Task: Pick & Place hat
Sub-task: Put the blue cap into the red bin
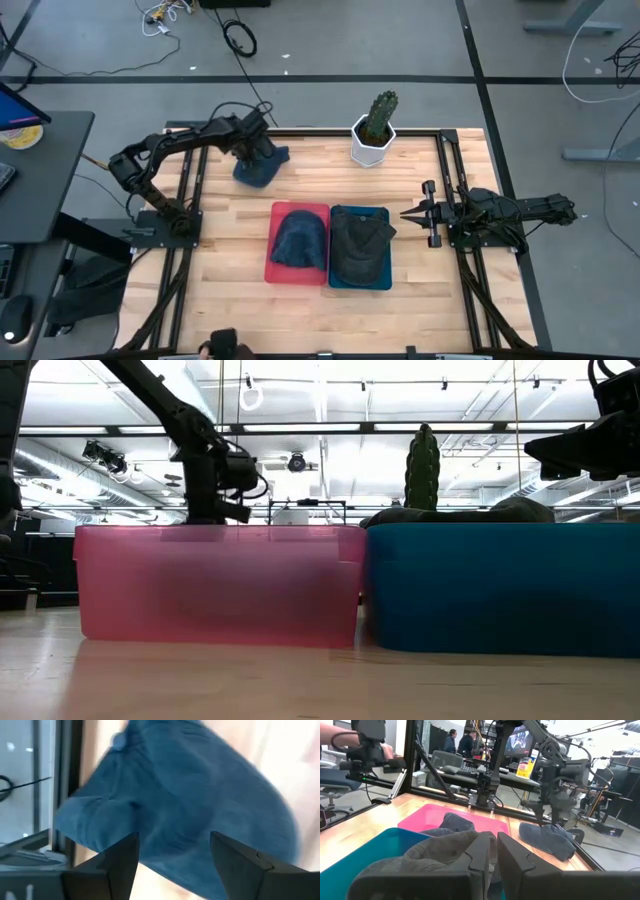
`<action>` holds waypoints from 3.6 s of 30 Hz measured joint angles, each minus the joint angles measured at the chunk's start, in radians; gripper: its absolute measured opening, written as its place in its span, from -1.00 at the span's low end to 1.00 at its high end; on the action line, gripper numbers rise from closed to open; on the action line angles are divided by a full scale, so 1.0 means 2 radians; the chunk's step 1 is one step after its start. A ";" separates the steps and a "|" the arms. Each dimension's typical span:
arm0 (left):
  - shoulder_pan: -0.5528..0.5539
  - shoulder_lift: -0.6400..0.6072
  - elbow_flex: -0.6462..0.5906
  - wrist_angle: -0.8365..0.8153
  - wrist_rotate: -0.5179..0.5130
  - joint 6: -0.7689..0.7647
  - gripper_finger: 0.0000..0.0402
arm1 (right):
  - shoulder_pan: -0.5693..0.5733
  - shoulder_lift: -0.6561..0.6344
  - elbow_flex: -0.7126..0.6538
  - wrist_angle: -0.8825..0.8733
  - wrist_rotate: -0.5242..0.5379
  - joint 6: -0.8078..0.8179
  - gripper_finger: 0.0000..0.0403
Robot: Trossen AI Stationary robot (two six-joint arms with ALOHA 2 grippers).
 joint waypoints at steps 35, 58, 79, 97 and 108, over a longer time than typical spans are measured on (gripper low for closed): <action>-0.095 -0.251 0.006 -0.170 -0.018 -0.228 -0.97 | 0.000 0.000 0.000 0.000 0.000 0.000 -0.81; -0.478 -0.203 0.006 -0.084 -0.062 -0.586 -0.98 | 0.000 0.000 0.000 0.000 0.000 0.000 -0.81; -0.559 0.058 0.208 -0.163 -0.088 -0.640 -0.98 | 0.000 0.000 0.000 0.000 0.000 0.000 -0.81; -0.533 0.157 0.210 -0.110 -0.077 -0.584 -0.90 | 0.000 0.000 0.000 0.000 0.000 0.000 -0.81; -0.532 0.152 0.208 -0.111 -0.024 -0.538 -0.54 | 0.000 0.000 0.000 0.000 0.000 0.000 -0.81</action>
